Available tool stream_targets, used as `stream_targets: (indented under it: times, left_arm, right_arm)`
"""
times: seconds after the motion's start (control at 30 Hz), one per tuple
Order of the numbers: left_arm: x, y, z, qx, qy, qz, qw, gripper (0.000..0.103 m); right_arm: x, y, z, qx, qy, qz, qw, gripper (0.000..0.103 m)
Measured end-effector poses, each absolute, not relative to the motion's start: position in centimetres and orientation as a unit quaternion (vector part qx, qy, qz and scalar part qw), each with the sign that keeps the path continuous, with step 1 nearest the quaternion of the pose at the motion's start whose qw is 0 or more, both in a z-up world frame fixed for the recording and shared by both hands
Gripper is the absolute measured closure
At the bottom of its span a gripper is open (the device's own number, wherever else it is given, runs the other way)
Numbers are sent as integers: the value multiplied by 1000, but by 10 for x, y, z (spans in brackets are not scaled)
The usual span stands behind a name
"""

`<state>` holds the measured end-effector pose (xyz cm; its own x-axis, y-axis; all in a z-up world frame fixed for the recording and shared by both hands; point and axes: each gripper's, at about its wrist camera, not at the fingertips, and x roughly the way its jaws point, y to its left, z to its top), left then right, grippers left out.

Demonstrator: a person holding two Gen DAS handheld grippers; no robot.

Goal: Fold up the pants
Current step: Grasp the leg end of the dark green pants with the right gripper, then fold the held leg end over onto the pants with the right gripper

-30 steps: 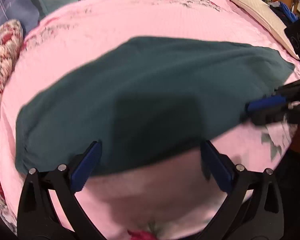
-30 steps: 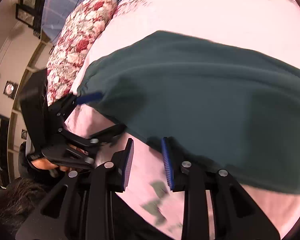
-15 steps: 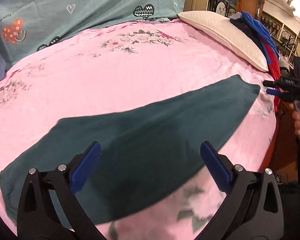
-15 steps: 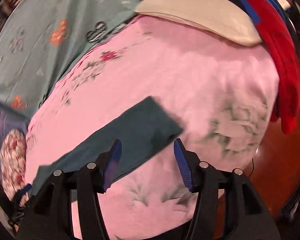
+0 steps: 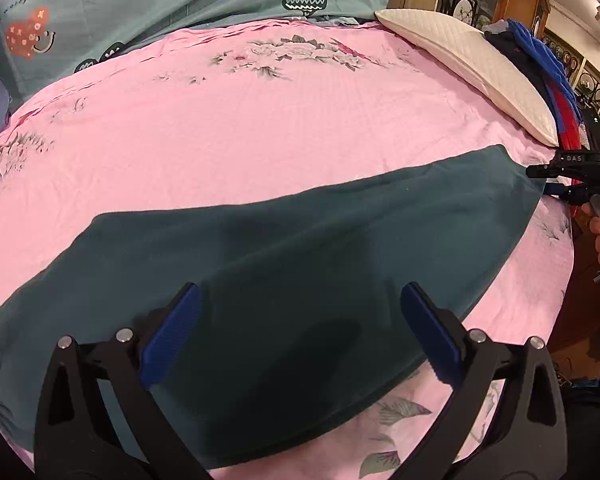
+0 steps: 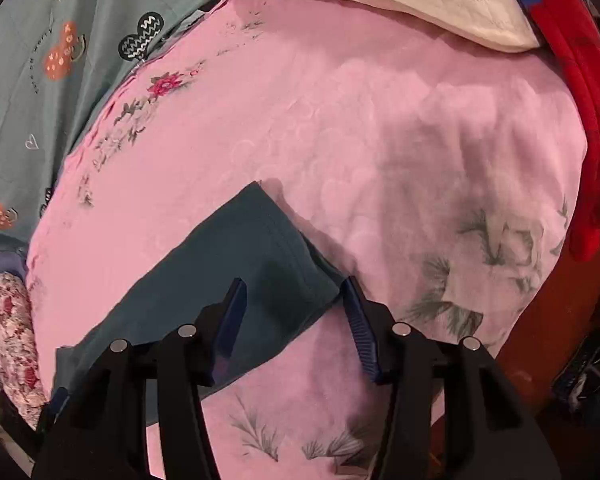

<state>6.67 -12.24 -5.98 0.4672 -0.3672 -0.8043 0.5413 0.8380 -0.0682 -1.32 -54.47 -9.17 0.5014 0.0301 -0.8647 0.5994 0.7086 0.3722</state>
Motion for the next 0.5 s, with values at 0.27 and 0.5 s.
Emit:
stream_targets:
  times: [0.27,0.5]
  left_arm:
    - [68,-114,-66,84,447,-268,850,2]
    - [65,-96,-59,74,434,-256,860,2]
  right_arm:
    - [-19,-540,-88,353,428,-141,820,94]
    - [-2,-454,-20,310,374,-4,874,94]
